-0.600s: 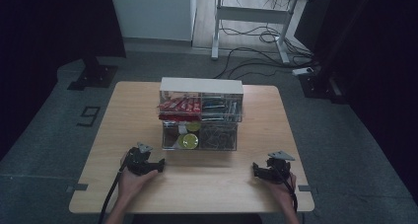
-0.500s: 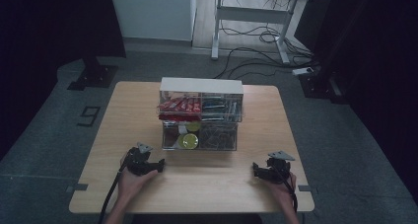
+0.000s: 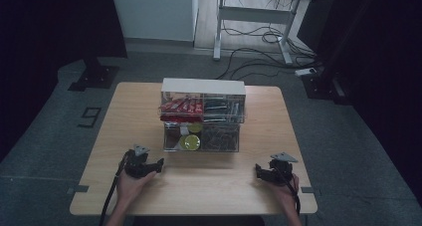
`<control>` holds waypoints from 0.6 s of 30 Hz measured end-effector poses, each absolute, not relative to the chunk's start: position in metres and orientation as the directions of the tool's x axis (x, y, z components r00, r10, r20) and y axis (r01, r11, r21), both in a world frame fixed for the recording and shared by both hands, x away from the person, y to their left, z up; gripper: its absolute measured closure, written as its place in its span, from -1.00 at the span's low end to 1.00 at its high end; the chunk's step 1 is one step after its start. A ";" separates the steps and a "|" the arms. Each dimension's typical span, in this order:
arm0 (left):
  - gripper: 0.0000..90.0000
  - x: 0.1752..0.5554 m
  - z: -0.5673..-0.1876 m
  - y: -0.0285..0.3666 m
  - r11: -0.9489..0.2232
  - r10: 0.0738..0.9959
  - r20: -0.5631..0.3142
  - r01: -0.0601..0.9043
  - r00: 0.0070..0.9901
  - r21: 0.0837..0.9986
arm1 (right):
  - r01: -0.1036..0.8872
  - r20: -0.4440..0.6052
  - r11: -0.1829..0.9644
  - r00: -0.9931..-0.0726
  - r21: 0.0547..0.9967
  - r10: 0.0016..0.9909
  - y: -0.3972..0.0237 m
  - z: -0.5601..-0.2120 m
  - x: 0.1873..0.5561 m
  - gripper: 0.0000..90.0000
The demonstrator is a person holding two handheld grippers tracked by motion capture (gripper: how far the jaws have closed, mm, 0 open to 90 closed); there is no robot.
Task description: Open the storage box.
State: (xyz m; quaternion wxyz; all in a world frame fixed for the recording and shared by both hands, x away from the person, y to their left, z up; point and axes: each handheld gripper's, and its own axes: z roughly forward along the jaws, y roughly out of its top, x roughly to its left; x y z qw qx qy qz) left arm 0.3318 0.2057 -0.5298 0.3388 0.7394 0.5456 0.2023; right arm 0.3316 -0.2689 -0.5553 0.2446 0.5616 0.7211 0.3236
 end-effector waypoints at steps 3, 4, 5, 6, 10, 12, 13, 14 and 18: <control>-0.47 0.331 -0.527 0.208 -0.166 0.943 -0.082 0.666 0.324 0.727 | 0.650 0.012 0.160 -0.251 0.743 0.968 -0.269 -0.555 0.331 -0.67; -0.44 0.330 -0.523 0.209 -0.153 0.941 -0.093 0.658 0.324 0.738 | 0.650 0.012 0.160 -0.252 0.743 0.968 -0.270 -0.555 0.330 -0.66; -0.41 0.330 -0.523 0.209 -0.153 0.941 -0.093 0.658 0.324 0.738 | 0.650 0.012 0.160 -0.252 0.743 0.968 -0.270 -0.555 0.330 -0.66; -0.39 0.328 -0.520 0.212 -0.140 0.940 -0.108 0.655 0.324 0.743 | 0.650 0.013 0.160 -0.252 0.743 0.968 -0.270 -0.555 0.329 -0.66; -0.28 0.325 -0.515 0.212 -0.137 0.937 -0.111 0.643 0.330 0.753 | 0.650 0.014 0.158 -0.251 0.743 0.968 -0.270 -0.555 0.329 -0.65; -0.24 0.322 -0.508 0.212 -0.143 0.933 -0.106 0.626 0.343 0.767 | 0.650 0.014 0.158 -0.251 0.743 0.968 -0.270 -0.555 0.329 -0.65; -0.22 0.320 -0.505 0.212 -0.143 0.931 -0.108 0.621 0.349 0.771 | 0.650 0.014 0.158 -0.251 0.743 0.968 -0.270 -0.555 0.329 -0.65; -0.20 0.320 -0.505 0.212 -0.143 0.931 -0.108 0.621 0.349 0.771 | 0.650 0.014 0.158 -0.251 0.743 0.968 -0.271 -0.555 0.329 -0.65; -0.13 0.315 -0.493 0.208 -0.147 0.917 -0.115 0.590 0.383 0.794 | 0.649 0.015 0.157 -0.251 0.744 0.968 -0.271 -0.555 0.328 -0.63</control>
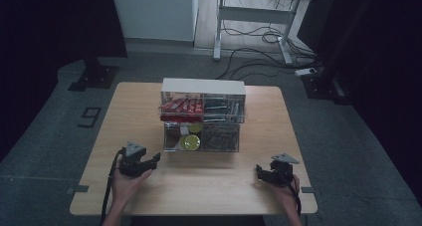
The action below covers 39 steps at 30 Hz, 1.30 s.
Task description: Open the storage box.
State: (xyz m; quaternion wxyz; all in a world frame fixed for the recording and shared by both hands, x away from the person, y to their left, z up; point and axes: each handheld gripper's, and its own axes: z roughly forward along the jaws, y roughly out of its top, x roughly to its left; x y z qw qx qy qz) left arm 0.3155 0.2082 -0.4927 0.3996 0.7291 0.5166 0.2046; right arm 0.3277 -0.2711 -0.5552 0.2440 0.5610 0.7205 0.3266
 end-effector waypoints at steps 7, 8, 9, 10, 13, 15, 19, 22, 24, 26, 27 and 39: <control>0.07 0.311 -0.482 0.204 -0.175 0.910 -0.086 0.562 0.406 0.809 | 0.648 0.015 0.159 -0.253 0.745 0.967 -0.272 -0.555 0.327 -0.63; 0.10 0.310 -0.480 0.206 -0.169 0.909 -0.091 0.558 0.408 0.813 | 0.648 0.014 0.159 -0.253 0.745 0.967 -0.272 -0.555 0.327 -0.63; 0.14 0.310 -0.480 0.206 -0.169 0.909 -0.091 0.558 0.408 0.813 | 0.648 0.014 0.159 -0.253 0.745 0.967 -0.272 -0.555 0.327 -0.63; 0.19 0.310 -0.478 0.208 -0.161 0.907 -0.098 0.552 0.409 0.818 | 0.648 0.015 0.158 -0.253 0.745 0.967 -0.272 -0.555 0.327 -0.62; 0.36 0.308 -0.476 0.209 -0.161 0.903 -0.100 0.546 0.417 0.822 | 0.648 0.014 0.158 -0.252 0.745 0.968 -0.272 -0.555 0.327 -0.62; 0.48 0.307 -0.473 0.210 -0.162 0.898 -0.105 0.542 0.428 0.824 | 0.648 0.014 0.157 -0.251 0.745 0.968 -0.272 -0.555 0.327 -0.62; 0.69 0.304 -0.465 0.211 -0.153 0.887 -0.125 0.539 0.445 0.828 | 0.648 0.015 0.156 -0.250 0.745 0.968 -0.272 -0.555 0.327 -0.61; 0.81 0.304 -0.457 0.209 -0.144 0.878 -0.138 0.529 0.458 0.837 | 0.648 0.014 0.156 -0.250 0.745 0.968 -0.272 -0.555 0.327 -0.61; 0.87 0.304 -0.453 0.208 -0.141 0.875 -0.141 0.524 0.462 0.840 | 0.648 0.015 0.156 -0.250 0.745 0.968 -0.272 -0.555 0.327 -0.61; 0.92 0.304 -0.449 0.207 -0.142 0.872 -0.140 0.516 0.469 0.845 | 0.648 0.015 0.156 -0.250 0.745 0.968 -0.272 -0.555 0.327 -0.61; 0.94 0.304 -0.449 0.207 -0.142 0.872 -0.140 0.516 0.469 0.845 | 0.648 0.015 0.156 -0.250 0.745 0.968 -0.272 -0.555 0.327 -0.61; 1.00 0.304 -0.421 0.202 -0.146 0.845 -0.144 0.482 0.514 0.864 | 0.647 0.015 0.157 -0.252 0.746 0.968 -0.273 -0.555 0.327 -0.60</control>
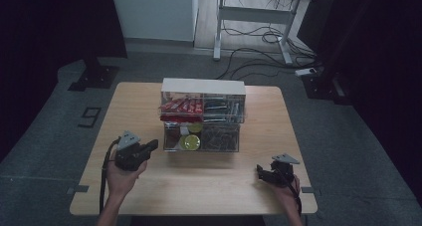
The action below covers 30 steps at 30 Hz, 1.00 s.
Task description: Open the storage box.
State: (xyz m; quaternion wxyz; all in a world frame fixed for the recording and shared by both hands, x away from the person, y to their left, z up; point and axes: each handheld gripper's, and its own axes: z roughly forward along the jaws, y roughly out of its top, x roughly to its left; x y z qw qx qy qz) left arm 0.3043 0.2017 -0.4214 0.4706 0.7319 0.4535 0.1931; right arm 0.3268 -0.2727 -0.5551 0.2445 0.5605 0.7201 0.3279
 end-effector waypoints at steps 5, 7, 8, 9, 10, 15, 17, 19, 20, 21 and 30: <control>1.00 0.304 -0.408 0.199 -0.142 0.834 -0.147 0.466 0.531 0.873 | 0.647 0.015 0.155 -0.250 0.747 0.968 -0.273 -0.555 0.327 -0.60; 1.00 0.305 -0.404 0.197 -0.142 0.831 -0.148 0.461 0.536 0.876 | 0.647 0.015 0.155 -0.249 0.746 0.968 -0.273 -0.555 0.327 -0.60; 1.00 0.305 -0.402 0.196 -0.143 0.830 -0.146 0.459 0.539 0.877 | 0.647 0.015 0.155 -0.249 0.746 0.968 -0.273 -0.555 0.327 -0.60; 1.00 0.306 -0.400 0.195 -0.144 0.828 -0.146 0.456 0.542 0.878 | 0.647 0.015 0.155 -0.249 0.746 0.968 -0.273 -0.555 0.327 -0.60; 1.00 0.306 -0.398 0.195 -0.144 0.825 -0.144 0.451 0.546 0.881 | 0.647 0.015 0.155 -0.249 0.747 0.968 -0.273 -0.555 0.327 -0.60; 1.00 0.309 -0.397 0.191 -0.148 0.815 -0.153 0.456 0.559 0.878 | 0.647 0.015 0.155 -0.250 0.746 0.968 -0.273 -0.555 0.327 -0.60; 1.00 0.310 -0.397 0.191 -0.146 0.814 -0.155 0.457 0.559 0.877 | 0.647 0.015 0.155 -0.249 0.746 0.968 -0.273 -0.555 0.327 -0.60; 1.00 0.311 -0.395 0.191 -0.143 0.809 -0.164 0.459 0.565 0.877 | 0.647 0.015 0.155 -0.250 0.746 0.968 -0.273 -0.555 0.327 -0.60; 1.00 0.311 -0.395 0.191 -0.143 0.809 -0.164 0.459 0.565 0.877 | 0.647 0.015 0.155 -0.250 0.746 0.968 -0.273 -0.555 0.327 -0.60; 1.00 0.311 -0.394 0.191 -0.143 0.807 -0.165 0.460 0.566 0.876 | 0.647 0.015 0.155 -0.250 0.746 0.968 -0.273 -0.555 0.327 -0.60; 1.00 0.315 -0.383 0.189 -0.140 0.794 -0.179 0.460 0.581 0.877 | 0.647 0.015 0.155 -0.249 0.746 0.968 -0.273 -0.555 0.327 -0.60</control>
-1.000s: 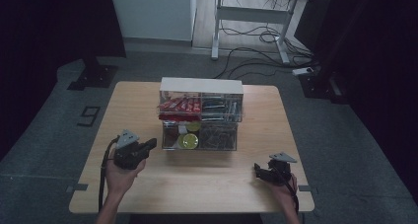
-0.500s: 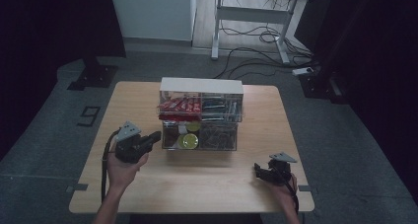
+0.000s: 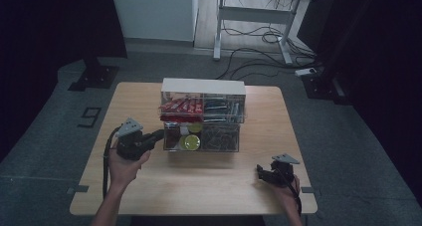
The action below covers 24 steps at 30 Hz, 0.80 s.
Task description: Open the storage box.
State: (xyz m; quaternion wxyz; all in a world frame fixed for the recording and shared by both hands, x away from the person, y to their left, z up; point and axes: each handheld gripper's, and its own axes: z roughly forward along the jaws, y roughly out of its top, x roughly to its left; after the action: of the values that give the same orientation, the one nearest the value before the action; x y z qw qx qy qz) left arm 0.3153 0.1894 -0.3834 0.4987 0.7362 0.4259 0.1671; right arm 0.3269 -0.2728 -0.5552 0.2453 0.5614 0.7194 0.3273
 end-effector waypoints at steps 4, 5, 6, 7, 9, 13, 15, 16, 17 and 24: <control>1.00 0.318 -0.380 0.187 -0.143 0.789 -0.179 0.459 0.588 0.877 | 0.647 0.015 0.155 -0.249 0.746 0.968 -0.273 -0.555 0.327 -0.60; 1.00 0.321 -0.377 0.186 -0.140 0.785 -0.185 0.460 0.591 0.877 | 0.647 0.015 0.155 -0.249 0.746 0.968 -0.273 -0.555 0.327 -0.60; 1.00 0.321 -0.377 0.186 -0.140 0.785 -0.185 0.460 0.591 0.877 | 0.647 0.015 0.155 -0.249 0.746 0.968 -0.273 -0.555 0.327 -0.60; 1.00 0.323 -0.376 0.185 -0.135 0.782 -0.192 0.462 0.593 0.876 | 0.647 0.015 0.155 -0.249 0.746 0.968 -0.273 -0.555 0.327 -0.60; 1.00 0.326 -0.374 0.184 -0.130 0.775 -0.205 0.467 0.598 0.875 | 0.647 0.015 0.155 -0.250 0.746 0.968 -0.273 -0.555 0.327 -0.60; 1.00 0.331 -0.370 0.181 -0.136 0.774 -0.200 0.467 0.601 0.874 | 0.647 0.015 0.155 -0.250 0.746 0.968 -0.273 -0.555 0.327 -0.60; 1.00 0.334 -0.367 0.179 -0.131 0.767 -0.212 0.471 0.606 0.872 | 0.647 0.015 0.155 -0.250 0.746 0.968 -0.273 -0.555 0.327 -0.60; 1.00 0.334 -0.367 0.179 -0.131 0.767 -0.212 0.471 0.606 0.872 | 0.647 0.015 0.155 -0.250 0.746 0.968 -0.273 -0.555 0.327 -0.60; 1.00 0.335 -0.365 0.177 -0.141 0.766 -0.207 0.472 0.609 0.870 | 0.647 0.015 0.155 -0.250 0.746 0.968 -0.273 -0.555 0.327 -0.60; 1.00 0.339 -0.358 0.171 -0.153 0.757 -0.204 0.472 0.620 0.869 | 0.647 0.015 0.156 -0.250 0.746 0.968 -0.273 -0.555 0.327 -0.60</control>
State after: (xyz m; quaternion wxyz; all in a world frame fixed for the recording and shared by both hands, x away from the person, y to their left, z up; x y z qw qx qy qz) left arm 0.3392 0.1712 -0.3577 0.5039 0.7458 0.4119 0.1418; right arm 0.3268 -0.2728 -0.5552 0.2452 0.5613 0.7195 0.3273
